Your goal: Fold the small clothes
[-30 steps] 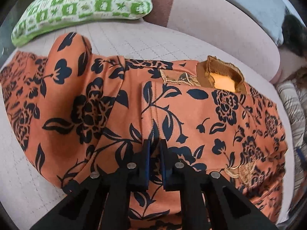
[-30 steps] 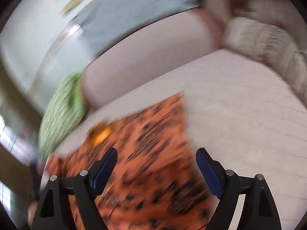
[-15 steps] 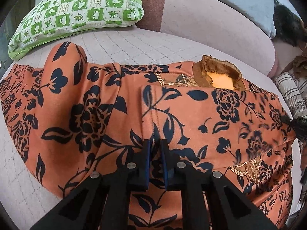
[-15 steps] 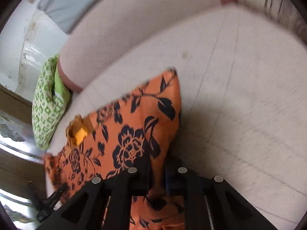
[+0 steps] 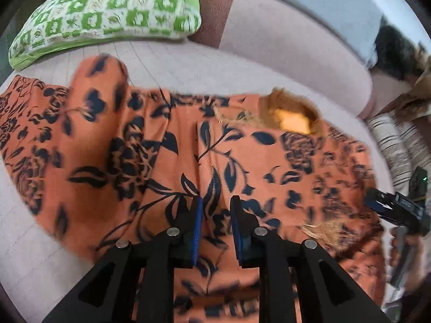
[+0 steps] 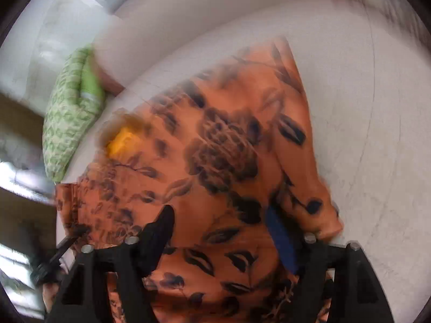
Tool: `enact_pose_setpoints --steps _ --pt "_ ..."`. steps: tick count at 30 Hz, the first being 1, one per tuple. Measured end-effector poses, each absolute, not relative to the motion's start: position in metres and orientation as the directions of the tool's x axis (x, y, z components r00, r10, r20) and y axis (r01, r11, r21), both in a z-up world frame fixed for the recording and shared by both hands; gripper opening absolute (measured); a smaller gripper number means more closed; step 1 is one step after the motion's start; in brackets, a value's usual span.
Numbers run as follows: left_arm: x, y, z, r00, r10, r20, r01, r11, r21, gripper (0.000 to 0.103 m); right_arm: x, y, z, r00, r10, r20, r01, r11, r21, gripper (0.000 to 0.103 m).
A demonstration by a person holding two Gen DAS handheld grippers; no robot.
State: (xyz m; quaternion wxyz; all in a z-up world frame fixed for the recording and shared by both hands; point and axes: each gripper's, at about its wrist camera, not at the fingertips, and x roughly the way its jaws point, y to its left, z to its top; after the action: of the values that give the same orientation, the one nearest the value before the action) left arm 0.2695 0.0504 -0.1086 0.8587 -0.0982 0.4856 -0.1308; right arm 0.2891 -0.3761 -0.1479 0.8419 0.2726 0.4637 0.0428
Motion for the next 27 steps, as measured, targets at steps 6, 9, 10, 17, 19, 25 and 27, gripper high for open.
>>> enact_pose_setpoints --steps 6,9,10,17,19,25,27 --pt "0.228 0.186 -0.063 0.718 -0.332 -0.612 -0.017 0.87 -0.492 0.08 0.265 -0.346 -0.125 0.596 0.242 -0.766 0.111 0.92 0.377 0.074" --pt "0.243 0.281 -0.08 0.741 -0.295 -0.603 -0.196 0.764 -0.615 0.08 0.249 -0.331 -0.132 0.593 0.251 -0.765 0.104 0.918 0.382 0.074" --pt "0.251 0.314 -0.089 0.749 -0.264 -0.607 -0.262 0.724 -0.638 0.08 0.243 -0.328 -0.134 0.595 0.254 -0.763 0.108 0.915 0.389 0.074" --pt "0.309 0.402 -0.134 0.711 -0.244 -0.659 -0.418 0.607 -0.676 0.078 0.219 -0.312 -0.129 0.609 0.256 -0.751 0.103 0.913 0.395 0.074" --pt "0.317 0.406 -0.139 0.72 -0.231 -0.654 -0.423 0.601 -0.678 0.077 0.219 -0.311 -0.129 0.605 0.254 -0.754 0.107 0.913 0.393 0.074" --pt "0.333 0.409 -0.145 0.735 -0.228 -0.639 -0.441 0.554 -0.706 0.068 0.217 -0.311 -0.128 0.615 0.255 -0.746 0.112 0.909 0.402 0.074" --pt "0.34 0.411 -0.148 0.719 -0.218 -0.66 -0.47 0.548 -0.692 0.02 0.215 -0.311 -0.128 0.619 0.252 -0.744 0.114 0.908 0.403 0.074"
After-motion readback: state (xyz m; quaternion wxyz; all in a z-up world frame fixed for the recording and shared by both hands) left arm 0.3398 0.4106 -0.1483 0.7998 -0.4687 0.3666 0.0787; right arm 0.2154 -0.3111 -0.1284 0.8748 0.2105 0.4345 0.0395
